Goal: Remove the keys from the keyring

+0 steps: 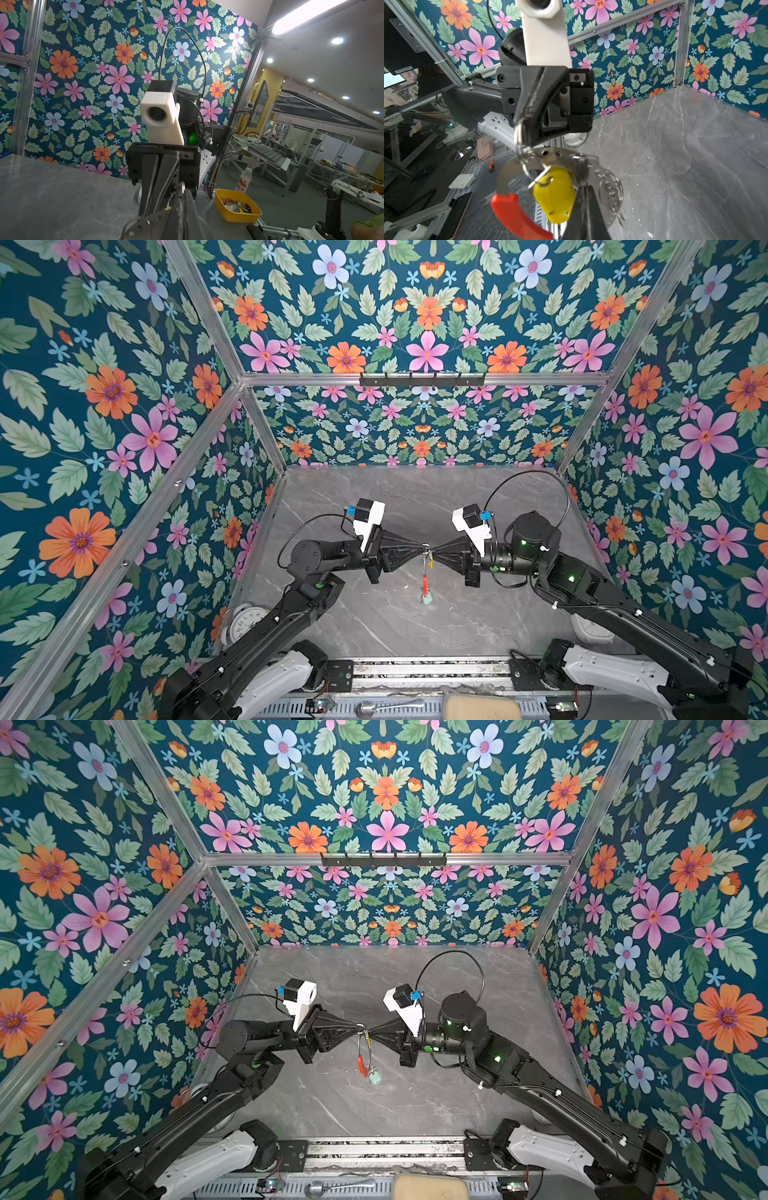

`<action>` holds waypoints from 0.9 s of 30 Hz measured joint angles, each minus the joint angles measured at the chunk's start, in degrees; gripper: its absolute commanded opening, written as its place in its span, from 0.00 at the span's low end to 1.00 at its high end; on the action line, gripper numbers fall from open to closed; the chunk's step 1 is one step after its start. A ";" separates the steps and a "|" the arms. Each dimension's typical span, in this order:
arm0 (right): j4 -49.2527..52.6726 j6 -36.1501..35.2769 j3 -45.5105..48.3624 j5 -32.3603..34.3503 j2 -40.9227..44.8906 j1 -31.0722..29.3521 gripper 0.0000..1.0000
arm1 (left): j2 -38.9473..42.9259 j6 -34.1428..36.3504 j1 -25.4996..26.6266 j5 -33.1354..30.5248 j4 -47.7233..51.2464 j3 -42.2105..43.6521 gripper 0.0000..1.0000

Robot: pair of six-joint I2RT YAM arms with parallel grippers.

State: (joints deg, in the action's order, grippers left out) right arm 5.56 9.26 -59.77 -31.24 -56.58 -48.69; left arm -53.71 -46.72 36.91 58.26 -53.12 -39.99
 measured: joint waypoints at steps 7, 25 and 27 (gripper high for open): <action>0.57 -2.40 -0.98 2.56 5.75 0.00 0.55 | 1.90 3.52 0.00 -2.56 3.21 0.11 0.00; -4.92 -0.17 -4.35 -3.08 -2.29 0.00 0.29 | 1.75 4.66 0.07 -4.31 3.98 0.50 0.00; -4.92 -0.04 -4.35 -3.63 -2.49 0.00 0.24 | 1.79 4.66 0.04 -4.39 3.93 0.52 0.00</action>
State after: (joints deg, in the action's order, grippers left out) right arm 0.64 9.21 -64.12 -34.87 -59.07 -48.69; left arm -51.92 -42.06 36.95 53.87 -49.19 -39.46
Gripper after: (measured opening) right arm 0.275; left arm 0.049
